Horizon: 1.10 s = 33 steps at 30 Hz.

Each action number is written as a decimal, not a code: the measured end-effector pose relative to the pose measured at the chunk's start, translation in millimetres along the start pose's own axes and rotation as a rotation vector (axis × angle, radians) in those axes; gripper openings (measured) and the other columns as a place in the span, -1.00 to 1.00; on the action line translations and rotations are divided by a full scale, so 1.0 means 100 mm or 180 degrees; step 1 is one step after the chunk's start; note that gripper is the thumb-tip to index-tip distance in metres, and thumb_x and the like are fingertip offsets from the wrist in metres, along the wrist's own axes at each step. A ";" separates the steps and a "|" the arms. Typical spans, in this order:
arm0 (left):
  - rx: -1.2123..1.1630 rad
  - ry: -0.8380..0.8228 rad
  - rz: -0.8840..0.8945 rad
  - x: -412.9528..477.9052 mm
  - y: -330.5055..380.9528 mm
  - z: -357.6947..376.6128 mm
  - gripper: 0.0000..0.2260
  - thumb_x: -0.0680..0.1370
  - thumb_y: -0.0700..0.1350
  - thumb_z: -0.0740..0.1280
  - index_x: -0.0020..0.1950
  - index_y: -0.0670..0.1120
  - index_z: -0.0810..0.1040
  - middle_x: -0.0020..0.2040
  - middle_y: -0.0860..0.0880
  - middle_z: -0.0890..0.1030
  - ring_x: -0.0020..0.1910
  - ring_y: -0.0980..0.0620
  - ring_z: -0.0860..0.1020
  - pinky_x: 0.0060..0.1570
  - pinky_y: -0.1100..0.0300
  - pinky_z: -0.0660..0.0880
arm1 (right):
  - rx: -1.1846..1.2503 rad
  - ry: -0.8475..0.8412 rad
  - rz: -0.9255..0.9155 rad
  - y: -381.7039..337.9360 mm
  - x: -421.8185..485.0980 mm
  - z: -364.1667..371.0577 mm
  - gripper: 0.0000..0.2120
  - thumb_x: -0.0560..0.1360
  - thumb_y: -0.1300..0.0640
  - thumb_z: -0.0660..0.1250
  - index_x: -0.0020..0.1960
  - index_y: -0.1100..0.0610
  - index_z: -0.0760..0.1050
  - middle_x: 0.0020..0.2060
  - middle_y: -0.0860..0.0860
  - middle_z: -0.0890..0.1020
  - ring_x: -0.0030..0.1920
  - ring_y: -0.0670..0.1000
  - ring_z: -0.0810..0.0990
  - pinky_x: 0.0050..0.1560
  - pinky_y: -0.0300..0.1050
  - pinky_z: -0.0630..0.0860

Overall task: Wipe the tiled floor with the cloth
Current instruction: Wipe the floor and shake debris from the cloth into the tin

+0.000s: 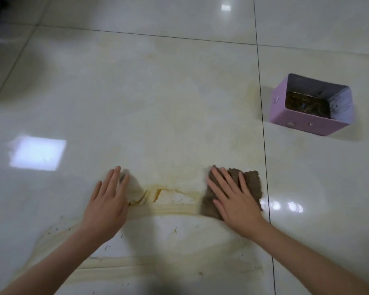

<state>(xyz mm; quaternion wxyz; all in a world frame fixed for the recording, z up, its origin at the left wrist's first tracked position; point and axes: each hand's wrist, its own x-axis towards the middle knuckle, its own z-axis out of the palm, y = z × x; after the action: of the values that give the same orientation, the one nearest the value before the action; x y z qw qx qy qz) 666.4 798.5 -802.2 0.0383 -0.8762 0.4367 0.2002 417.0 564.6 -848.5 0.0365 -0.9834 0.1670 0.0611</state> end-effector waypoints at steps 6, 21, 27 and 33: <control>-0.0059 -0.0108 -0.0116 -0.03 -0.11 0.09 -0.28 0.47 0.16 -0.39 0.59 -0.09 -0.11 0.58 -0.08 -0.20 0.55 -0.02 -0.25 0.52 0.03 -0.13 | -0.0125 -0.0362 0.0346 0.55 -0.76 -0.03 -0.41 0.64 -0.15 -0.17 0.59 0.09 -0.07 0.57 0.16 0.02 0.54 0.20 0.08 0.45 0.26 0.04; -0.0691 0.0061 -0.1160 -0.33 -0.59 0.14 -0.45 0.65 0.08 -0.09 0.59 -0.11 -0.07 0.59 -0.12 -0.16 0.56 -0.05 -0.21 0.52 -0.07 -0.12 | 0.0106 -0.0170 -0.0992 -1.19 1.03 -0.15 -0.44 0.64 -0.10 -0.03 0.58 0.06 0.03 0.57 0.06 -0.04 0.57 0.11 -0.11 0.51 0.24 -0.05; -0.0437 -0.0492 -0.1022 -0.44 -0.78 0.22 -0.22 0.38 0.37 -0.43 0.45 -0.06 -0.50 0.44 -0.09 -0.54 0.44 -0.07 -0.51 0.47 -0.09 -0.33 | -0.0024 -0.0435 -0.0211 0.31 0.04 -0.15 -0.40 0.63 -0.20 -0.13 0.56 0.09 0.10 0.57 0.10 0.04 0.54 0.18 0.10 0.46 0.24 0.06; -0.0848 -0.0557 -0.0879 -0.42 -0.81 0.27 -0.13 0.33 0.46 -0.49 0.44 -0.09 -0.51 0.42 -0.02 -0.59 0.41 0.01 -0.56 0.40 -0.06 -0.47 | 0.0340 -0.0030 -0.0569 -1.06 0.72 -0.04 -0.33 0.56 -0.18 0.06 0.53 0.21 0.18 0.54 0.19 0.07 0.54 0.19 0.06 0.45 0.28 0.07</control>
<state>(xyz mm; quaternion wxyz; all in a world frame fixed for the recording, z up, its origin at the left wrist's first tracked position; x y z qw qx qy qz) 698.3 885.9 -819.2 -0.0130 -0.9044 0.2771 0.3242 519.6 640.5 -848.4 0.0950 -0.9907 0.0814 0.0533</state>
